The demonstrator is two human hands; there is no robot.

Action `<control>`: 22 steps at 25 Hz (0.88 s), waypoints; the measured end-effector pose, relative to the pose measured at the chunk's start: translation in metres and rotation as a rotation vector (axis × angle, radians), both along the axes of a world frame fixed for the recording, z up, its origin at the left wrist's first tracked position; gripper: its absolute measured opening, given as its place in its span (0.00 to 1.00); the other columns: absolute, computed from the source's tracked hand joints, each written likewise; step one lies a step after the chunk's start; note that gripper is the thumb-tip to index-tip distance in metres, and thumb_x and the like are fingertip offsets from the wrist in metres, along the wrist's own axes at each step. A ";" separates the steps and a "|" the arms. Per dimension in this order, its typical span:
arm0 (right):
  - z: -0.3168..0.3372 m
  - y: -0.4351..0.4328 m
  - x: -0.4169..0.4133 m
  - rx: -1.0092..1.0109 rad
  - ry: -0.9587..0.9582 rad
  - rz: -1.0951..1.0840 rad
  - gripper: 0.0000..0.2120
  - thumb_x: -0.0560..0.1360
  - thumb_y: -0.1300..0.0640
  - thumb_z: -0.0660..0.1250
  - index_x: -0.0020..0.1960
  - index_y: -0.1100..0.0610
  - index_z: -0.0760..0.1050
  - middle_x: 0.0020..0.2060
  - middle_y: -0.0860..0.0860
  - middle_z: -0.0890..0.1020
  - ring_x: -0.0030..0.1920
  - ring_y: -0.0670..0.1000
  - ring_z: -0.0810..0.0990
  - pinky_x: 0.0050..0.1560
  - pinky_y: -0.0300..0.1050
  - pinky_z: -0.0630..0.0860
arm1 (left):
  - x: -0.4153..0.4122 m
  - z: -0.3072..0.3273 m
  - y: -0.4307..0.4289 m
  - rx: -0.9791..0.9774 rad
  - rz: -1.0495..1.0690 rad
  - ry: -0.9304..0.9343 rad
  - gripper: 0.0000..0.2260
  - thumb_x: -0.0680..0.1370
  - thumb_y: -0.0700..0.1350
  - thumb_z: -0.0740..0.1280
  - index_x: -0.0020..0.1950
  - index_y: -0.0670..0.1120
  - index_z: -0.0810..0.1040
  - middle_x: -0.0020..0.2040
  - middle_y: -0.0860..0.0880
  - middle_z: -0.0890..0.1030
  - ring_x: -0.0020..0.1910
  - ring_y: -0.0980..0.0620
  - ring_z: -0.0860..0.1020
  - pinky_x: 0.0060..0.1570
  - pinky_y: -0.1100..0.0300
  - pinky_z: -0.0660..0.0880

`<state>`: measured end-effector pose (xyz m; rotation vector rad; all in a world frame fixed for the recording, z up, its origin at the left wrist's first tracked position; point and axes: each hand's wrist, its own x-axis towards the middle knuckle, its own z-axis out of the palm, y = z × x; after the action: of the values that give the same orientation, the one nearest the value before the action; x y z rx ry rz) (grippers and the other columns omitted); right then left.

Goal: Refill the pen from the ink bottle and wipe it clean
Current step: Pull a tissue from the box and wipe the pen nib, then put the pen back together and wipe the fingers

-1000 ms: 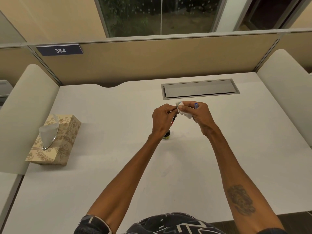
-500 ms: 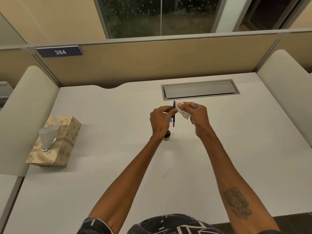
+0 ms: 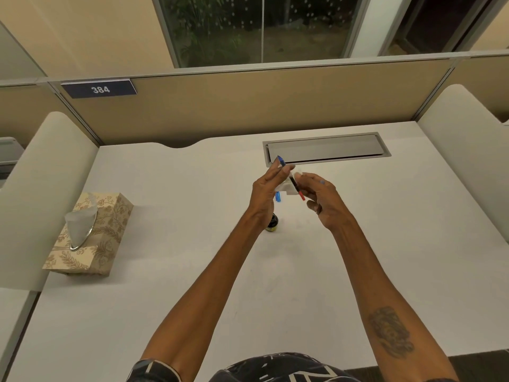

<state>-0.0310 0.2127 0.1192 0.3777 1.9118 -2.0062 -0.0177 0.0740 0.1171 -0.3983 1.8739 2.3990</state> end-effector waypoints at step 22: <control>-0.018 -0.017 0.014 -0.049 -0.016 0.217 0.12 0.75 0.68 0.57 0.50 0.56 0.74 0.40 0.52 0.74 0.38 0.48 0.69 0.37 0.42 0.67 | -0.006 -0.005 -0.017 0.451 0.189 0.028 0.17 0.82 0.40 0.64 0.67 0.32 0.74 0.46 0.51 0.87 0.49 0.49 0.85 0.60 0.57 0.78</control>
<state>-0.0169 0.1958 0.1009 0.1644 1.8054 -1.8977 -0.0235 0.0566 0.1123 -0.5209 1.2894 2.8569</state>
